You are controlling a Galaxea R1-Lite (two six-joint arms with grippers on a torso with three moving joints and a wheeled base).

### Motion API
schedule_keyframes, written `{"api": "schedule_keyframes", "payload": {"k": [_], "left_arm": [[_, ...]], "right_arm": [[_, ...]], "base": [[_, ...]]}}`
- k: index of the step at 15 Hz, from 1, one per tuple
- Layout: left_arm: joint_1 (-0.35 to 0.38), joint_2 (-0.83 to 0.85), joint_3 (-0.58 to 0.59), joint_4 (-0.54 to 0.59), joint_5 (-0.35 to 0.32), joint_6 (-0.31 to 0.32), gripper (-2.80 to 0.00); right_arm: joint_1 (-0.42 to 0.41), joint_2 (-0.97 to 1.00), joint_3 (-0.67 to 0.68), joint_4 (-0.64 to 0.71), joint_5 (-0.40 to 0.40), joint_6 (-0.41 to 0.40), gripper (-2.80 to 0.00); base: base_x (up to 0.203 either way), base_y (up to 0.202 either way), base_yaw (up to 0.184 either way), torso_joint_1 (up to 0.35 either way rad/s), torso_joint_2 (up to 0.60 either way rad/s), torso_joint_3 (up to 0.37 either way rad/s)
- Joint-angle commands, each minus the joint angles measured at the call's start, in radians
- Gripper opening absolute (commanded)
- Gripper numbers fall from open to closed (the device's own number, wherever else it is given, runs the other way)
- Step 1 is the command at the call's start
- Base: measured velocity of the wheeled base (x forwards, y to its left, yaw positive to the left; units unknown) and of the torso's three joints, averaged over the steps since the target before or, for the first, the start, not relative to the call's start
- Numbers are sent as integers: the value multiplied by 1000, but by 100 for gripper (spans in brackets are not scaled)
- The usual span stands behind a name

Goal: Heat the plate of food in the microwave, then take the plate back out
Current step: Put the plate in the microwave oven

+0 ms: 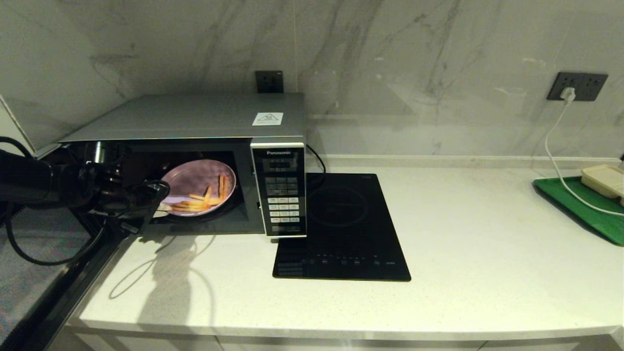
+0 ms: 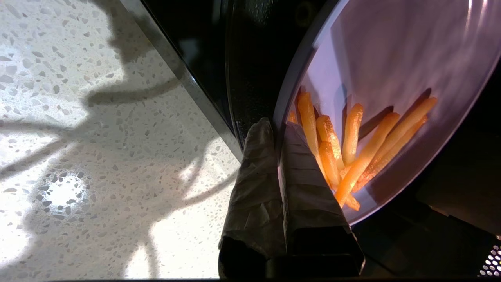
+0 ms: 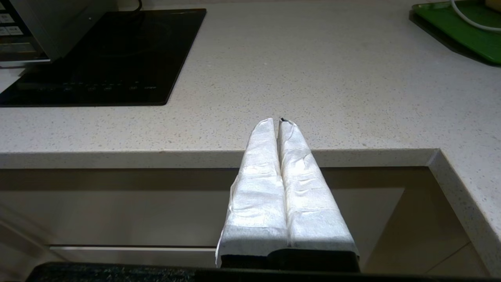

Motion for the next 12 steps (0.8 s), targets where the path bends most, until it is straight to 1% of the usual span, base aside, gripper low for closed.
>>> {"api": "schedule_keyframes", "payload": {"k": [1, 12], "left_arm": [[1, -4, 0, 1, 0, -7, -280], [1, -19, -3, 2, 0, 10, -280]], "right_arm": [[0, 0, 0, 0, -1, 1, -280], [0, 0, 0, 0, -1, 1, -280]], "base": [[0, 0, 0, 0, 0, 0], [0, 0, 0, 0, 0, 0]]}}
